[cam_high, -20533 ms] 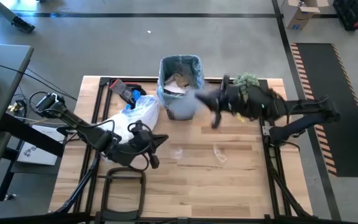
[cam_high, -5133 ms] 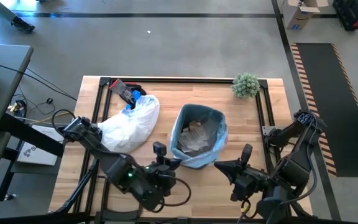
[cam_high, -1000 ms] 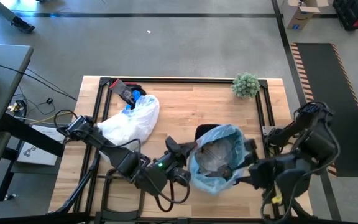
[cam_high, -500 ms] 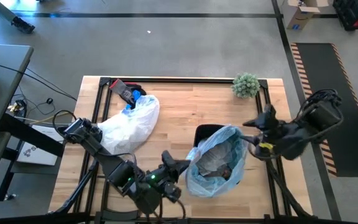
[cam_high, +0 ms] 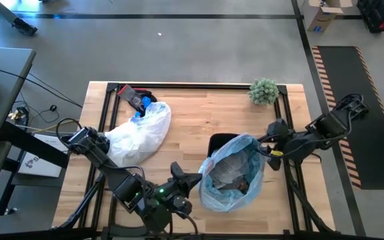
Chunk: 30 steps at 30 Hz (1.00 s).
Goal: Place trash/remove bag and relplace
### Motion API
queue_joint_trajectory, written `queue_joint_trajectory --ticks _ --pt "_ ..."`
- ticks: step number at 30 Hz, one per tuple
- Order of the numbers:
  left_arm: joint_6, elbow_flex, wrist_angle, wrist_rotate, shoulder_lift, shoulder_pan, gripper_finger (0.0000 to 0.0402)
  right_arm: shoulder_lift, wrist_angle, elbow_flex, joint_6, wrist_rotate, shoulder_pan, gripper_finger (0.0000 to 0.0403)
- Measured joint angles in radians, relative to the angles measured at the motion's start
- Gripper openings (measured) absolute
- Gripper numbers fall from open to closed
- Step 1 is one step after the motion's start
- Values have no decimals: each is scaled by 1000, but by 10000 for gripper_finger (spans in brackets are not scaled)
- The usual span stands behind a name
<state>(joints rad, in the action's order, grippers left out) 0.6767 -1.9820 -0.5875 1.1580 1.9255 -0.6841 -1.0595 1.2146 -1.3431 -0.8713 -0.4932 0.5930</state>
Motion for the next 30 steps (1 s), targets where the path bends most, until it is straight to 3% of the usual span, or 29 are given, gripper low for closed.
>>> queue_joint_trajectory --ticks 6,11,13,16,20,26,30 --pt "-14 0 16 -30 0 25 0 27 -169 -5 201 -31 17 15" --pt "55 0 147 -22 0 31 0 26 -327 -31 390 -96 39 5" --pt "111 0 216 -23 0 30 0 24 -344 -31 384 -105 34 2" --pt "179 0 281 -25 0 30 0 22 -301 -31 337 -103 -19 15" --pt "189 0 296 -37 0 33 0 11 -192 -28 331 -51 -125 64" --pt "170 0 294 -40 0 37 0 -16 -169 -28 444 157 -267 155" --pt "162 0 293 -40 0 36 0 -63 -168 -28 498 159 -318 171"
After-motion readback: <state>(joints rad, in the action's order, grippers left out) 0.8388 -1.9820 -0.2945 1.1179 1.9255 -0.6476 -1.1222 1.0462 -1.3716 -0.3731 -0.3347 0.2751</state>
